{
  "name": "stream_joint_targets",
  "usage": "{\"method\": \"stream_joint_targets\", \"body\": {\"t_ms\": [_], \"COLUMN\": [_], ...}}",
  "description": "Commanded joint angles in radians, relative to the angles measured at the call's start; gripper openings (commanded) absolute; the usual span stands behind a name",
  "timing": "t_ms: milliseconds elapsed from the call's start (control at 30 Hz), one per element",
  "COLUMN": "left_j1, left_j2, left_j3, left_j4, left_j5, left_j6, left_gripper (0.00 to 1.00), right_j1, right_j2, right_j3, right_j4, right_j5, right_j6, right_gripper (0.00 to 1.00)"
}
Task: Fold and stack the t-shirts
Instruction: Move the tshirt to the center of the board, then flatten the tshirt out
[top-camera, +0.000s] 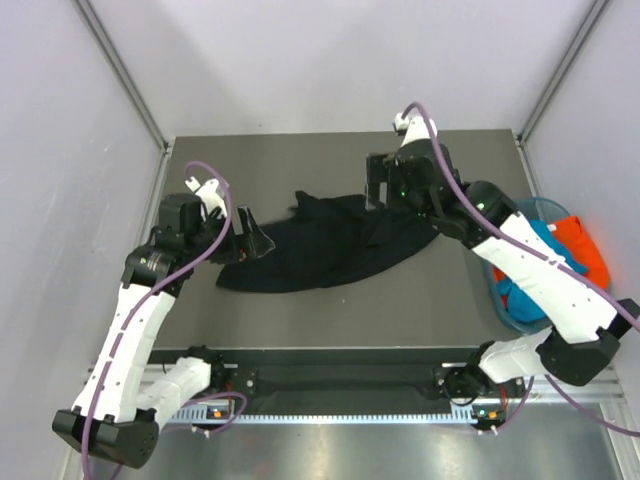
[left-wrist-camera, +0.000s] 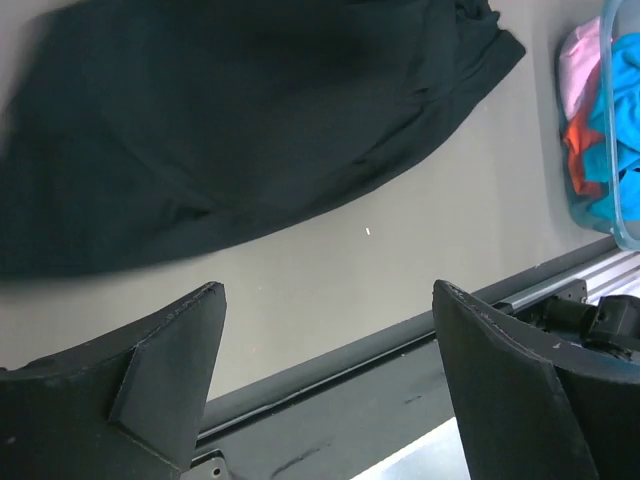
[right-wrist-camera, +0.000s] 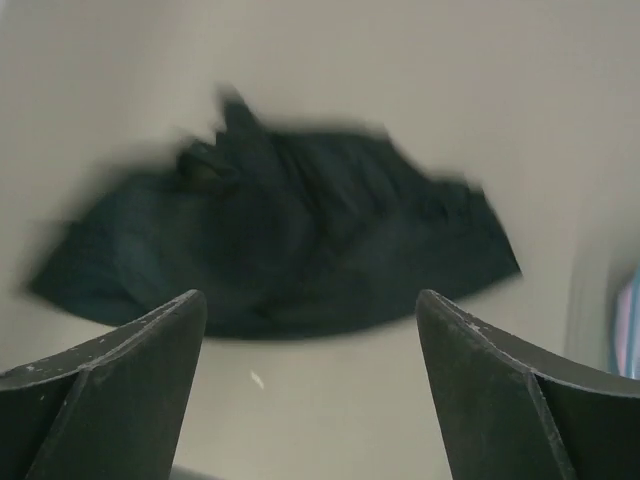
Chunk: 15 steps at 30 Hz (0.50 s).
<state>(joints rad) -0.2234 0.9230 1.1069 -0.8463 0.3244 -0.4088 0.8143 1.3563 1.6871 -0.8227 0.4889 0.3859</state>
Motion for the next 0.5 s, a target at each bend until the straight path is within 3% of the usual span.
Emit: {"method": "stream_joint_targets", "body": {"t_ms": [0, 100, 200, 333, 467], "left_j1": [-0.002, -0.005, -0.025, -0.033, -0.057], "left_j2": [0.01, 0.072, 0.161, 0.409, 0.572], "left_j3": [0.019, 0.015, 0.016, 0.067, 0.087], "left_j4": [0.035, 0.064, 0.121, 0.13, 0.208], "left_j5": [0.021, 0.025, -0.039, -0.062, -0.024], "left_j6": [-0.019, -0.05, -0.076, -0.105, -0.146], "left_gripper": [0.89, 0.89, 0.89, 0.9, 0.98], "right_j1": [-0.137, -0.318, -0.356, -0.434, -0.52], "right_j2": [-0.045, 0.003, 0.122, 0.26, 0.34], "right_j3": [-0.121, -0.24, -0.268, -0.302, -0.348], "right_j4": [-0.03, 0.006, 0.028, 0.082, 0.212], "right_j5": [-0.217, -0.45, -0.481, -0.486, -0.652], "right_j6": [-0.022, -0.065, -0.111, -0.089, -0.053], "right_gripper": [0.86, 0.85, 0.84, 0.84, 0.84]}}
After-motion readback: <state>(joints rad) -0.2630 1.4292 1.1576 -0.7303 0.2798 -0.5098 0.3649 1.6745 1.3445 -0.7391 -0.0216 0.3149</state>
